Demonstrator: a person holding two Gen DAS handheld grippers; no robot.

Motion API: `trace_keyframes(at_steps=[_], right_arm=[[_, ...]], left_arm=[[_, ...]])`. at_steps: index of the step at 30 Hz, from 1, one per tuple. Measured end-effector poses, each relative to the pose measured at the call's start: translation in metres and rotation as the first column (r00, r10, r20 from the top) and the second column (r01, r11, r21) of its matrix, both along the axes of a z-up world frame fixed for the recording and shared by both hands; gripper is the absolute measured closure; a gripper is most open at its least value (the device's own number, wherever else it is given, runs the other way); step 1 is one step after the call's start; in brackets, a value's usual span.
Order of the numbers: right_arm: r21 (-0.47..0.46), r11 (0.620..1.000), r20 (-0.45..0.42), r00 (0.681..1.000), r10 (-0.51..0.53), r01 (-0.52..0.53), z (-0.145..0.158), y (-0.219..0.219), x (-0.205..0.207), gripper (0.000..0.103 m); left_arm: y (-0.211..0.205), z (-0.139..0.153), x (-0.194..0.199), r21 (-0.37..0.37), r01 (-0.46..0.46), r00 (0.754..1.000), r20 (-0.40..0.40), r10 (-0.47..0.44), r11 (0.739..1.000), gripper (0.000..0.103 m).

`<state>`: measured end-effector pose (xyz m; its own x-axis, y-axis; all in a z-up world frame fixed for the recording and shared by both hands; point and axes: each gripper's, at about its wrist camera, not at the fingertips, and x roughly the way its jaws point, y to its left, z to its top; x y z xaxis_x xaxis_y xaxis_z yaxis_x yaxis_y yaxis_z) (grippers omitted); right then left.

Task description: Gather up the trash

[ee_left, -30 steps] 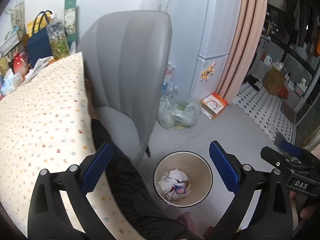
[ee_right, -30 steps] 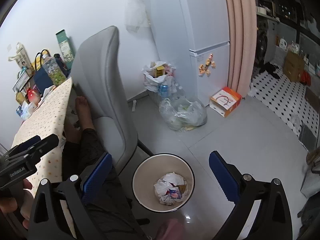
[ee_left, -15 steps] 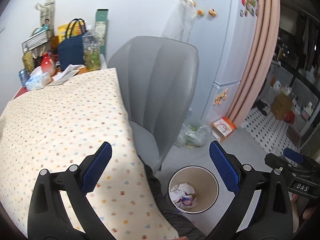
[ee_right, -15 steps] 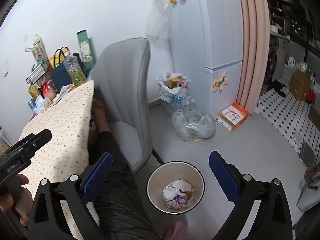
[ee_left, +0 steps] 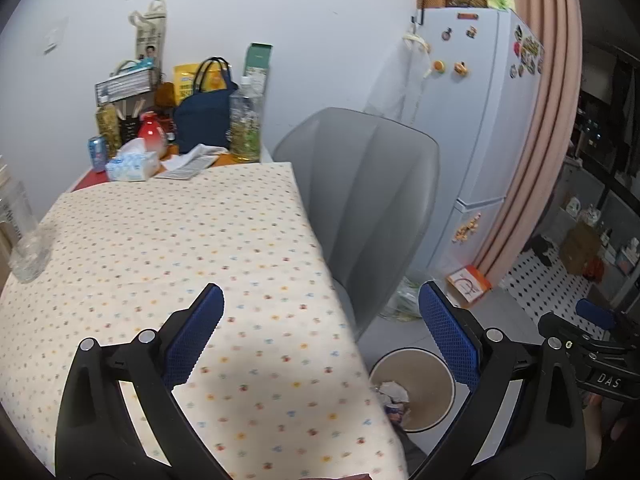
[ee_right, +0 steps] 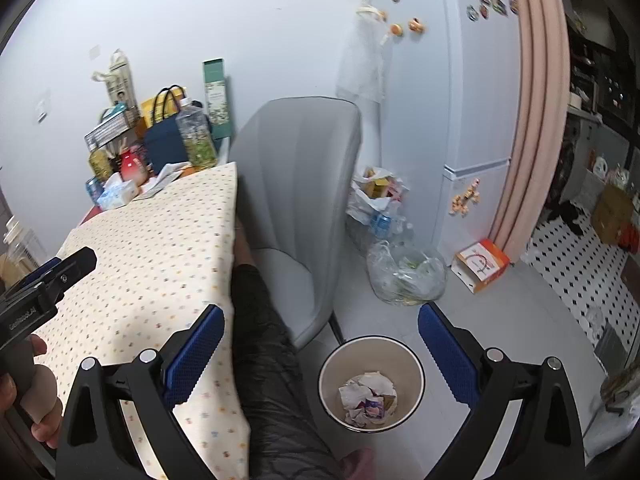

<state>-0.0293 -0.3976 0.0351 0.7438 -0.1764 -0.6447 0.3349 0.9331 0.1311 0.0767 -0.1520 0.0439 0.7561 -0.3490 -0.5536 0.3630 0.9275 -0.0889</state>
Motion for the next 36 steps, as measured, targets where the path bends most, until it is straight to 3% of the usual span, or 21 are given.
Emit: trace_keyframes(at_steps=[17,36], right_arm=[[-0.03,0.99,0.029,0.99,0.139,-0.138,0.025,0.085,-0.007,0.008],[-0.034,0.988,0.022,0.988,0.15,-0.149,0.024,0.102,-0.004,0.008]], left_arm=[[0.079,0.005,-0.02,0.004,-0.138,0.99,0.032,0.138,0.99,0.006],[0.103,0.0,-0.029,0.012,-0.175,0.984,0.039,0.175,0.984,0.006]])
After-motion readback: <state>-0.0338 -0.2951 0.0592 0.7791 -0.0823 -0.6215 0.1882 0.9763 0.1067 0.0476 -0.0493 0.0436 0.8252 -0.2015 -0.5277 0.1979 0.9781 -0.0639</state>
